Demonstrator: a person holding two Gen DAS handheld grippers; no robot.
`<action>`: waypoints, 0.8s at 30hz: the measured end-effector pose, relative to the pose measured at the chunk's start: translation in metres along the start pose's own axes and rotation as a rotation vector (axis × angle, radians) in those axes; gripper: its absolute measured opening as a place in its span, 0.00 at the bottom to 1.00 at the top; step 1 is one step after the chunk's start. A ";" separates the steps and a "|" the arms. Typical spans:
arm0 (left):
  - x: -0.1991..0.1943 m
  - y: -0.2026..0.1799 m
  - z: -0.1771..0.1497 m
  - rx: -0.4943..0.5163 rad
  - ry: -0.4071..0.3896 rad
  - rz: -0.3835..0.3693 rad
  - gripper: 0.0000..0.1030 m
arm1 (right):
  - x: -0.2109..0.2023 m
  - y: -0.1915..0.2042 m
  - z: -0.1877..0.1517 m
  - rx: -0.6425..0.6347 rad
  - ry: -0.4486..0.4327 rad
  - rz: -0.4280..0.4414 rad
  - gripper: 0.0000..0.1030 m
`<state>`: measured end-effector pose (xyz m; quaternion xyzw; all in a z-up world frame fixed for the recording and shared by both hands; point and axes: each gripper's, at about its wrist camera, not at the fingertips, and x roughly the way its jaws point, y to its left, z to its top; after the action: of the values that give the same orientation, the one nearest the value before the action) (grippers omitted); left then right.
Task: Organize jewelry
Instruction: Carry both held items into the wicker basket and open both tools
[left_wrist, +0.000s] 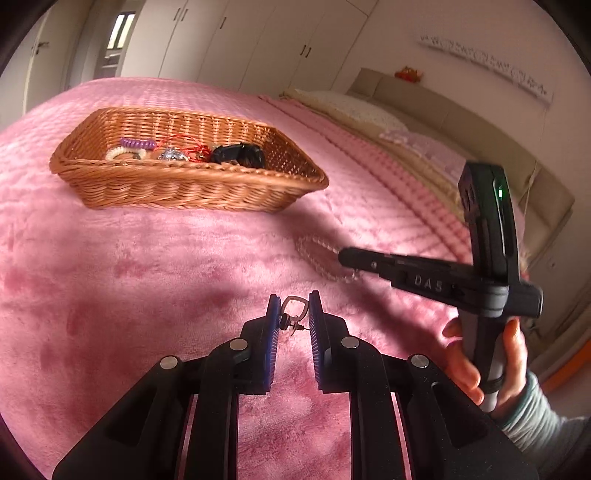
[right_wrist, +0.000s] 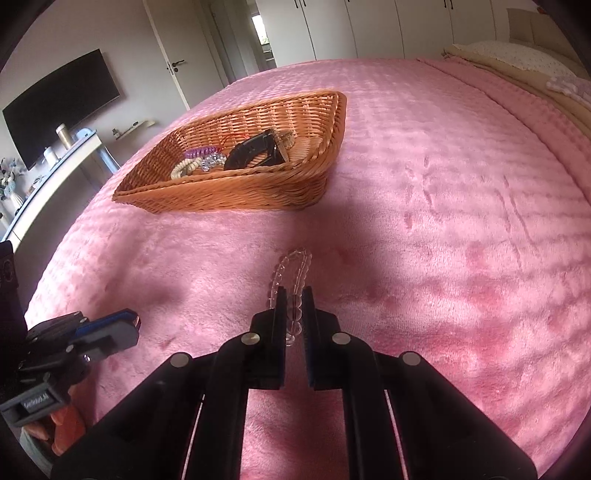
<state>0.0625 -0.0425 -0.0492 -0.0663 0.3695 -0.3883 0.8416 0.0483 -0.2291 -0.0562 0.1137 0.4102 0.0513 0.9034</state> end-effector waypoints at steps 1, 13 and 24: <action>-0.002 0.001 0.002 -0.009 -0.006 -0.013 0.13 | -0.001 0.000 -0.001 0.005 0.003 0.010 0.06; -0.034 -0.001 0.032 0.026 -0.070 0.020 0.13 | -0.033 0.024 0.004 0.013 -0.005 0.105 0.06; -0.074 0.010 0.112 0.128 -0.190 0.127 0.13 | -0.084 0.070 0.072 -0.106 -0.121 0.156 0.06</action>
<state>0.1127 -0.0034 0.0688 -0.0254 0.2659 -0.3491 0.8982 0.0473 -0.1891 0.0685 0.1002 0.3413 0.1364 0.9246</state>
